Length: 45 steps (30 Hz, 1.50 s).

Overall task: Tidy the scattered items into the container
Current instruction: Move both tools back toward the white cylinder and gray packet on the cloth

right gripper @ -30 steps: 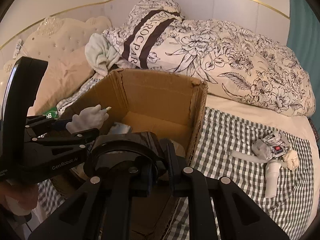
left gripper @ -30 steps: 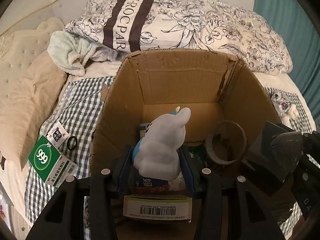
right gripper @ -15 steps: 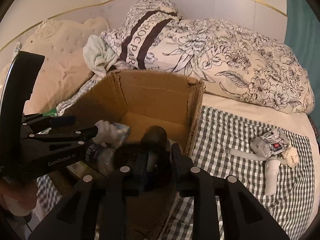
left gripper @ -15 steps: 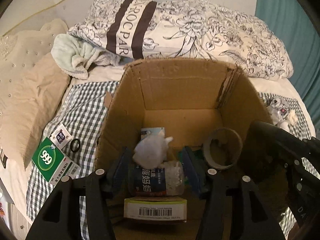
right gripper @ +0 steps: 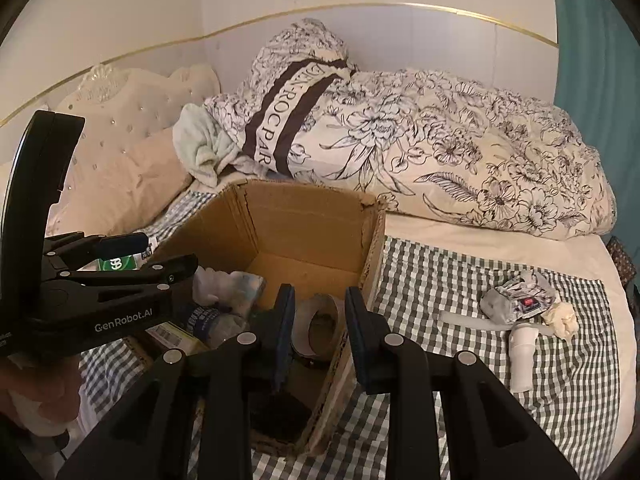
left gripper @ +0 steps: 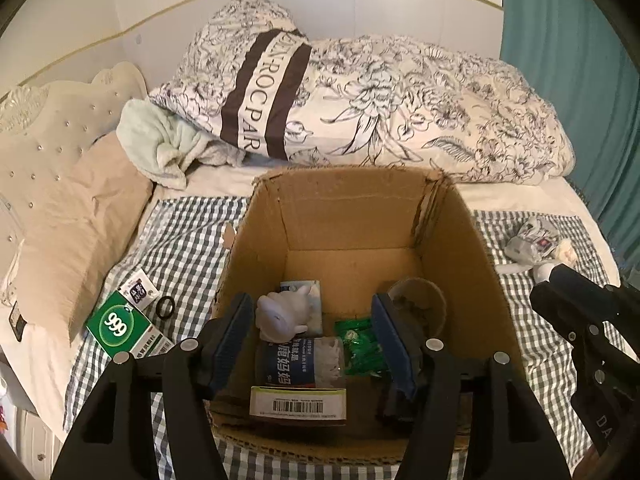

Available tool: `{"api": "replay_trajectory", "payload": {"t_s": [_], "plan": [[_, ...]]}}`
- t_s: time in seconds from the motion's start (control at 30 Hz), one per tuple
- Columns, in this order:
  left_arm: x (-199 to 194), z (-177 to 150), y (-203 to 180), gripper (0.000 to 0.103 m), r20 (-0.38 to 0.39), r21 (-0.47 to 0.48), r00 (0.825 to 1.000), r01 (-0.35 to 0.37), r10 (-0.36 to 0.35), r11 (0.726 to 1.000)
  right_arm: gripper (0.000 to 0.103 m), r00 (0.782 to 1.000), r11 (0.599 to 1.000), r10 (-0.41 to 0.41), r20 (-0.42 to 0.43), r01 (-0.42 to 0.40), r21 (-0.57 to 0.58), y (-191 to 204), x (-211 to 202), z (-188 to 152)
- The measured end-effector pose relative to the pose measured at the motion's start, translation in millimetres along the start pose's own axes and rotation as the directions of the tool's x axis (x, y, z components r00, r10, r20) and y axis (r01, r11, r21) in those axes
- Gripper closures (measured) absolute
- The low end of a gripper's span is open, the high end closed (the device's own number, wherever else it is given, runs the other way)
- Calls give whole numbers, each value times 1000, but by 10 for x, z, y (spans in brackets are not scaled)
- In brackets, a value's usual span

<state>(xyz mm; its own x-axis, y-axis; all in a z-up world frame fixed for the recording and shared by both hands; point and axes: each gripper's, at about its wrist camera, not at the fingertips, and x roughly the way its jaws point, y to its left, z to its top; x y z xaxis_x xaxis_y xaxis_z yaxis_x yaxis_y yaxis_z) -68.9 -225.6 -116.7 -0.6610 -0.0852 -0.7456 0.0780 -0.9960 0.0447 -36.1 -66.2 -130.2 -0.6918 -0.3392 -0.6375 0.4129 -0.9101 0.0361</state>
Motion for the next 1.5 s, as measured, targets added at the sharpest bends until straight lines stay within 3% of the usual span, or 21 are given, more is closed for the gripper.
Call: {"api": "replay_trajectory", "payload": {"t_s": [0.63,0.73,0.87,0.97,1.2,1.5], "plan": [[-785,49,-318,25,175,-6,984,40,-38,999,65,986,998,-40,159,33,50,-232,-928,-17],[-885,29,-384,24,198,-6,979,56,-54,998,53,982,997,-57,180,48,55,-281,-1061,-44],[-1010,14,-494,10,229,4,971,61,-61,998,46,975,995,-86,206,72,74,-371,-1242,-99],[-1095,10,-552,9,250,12,967,57,-58,998,26,967,992,-105,231,85,93,-440,-1376,-127],[-1264,8,-625,0,296,-4,953,70,-65,998,15,950,986,-148,276,120,115,-559,-1625,-166],[-1419,-8,-833,0,334,12,939,78,-78,997,4,934,973,-199,298,153,171,-809,-1857,-225]]}}
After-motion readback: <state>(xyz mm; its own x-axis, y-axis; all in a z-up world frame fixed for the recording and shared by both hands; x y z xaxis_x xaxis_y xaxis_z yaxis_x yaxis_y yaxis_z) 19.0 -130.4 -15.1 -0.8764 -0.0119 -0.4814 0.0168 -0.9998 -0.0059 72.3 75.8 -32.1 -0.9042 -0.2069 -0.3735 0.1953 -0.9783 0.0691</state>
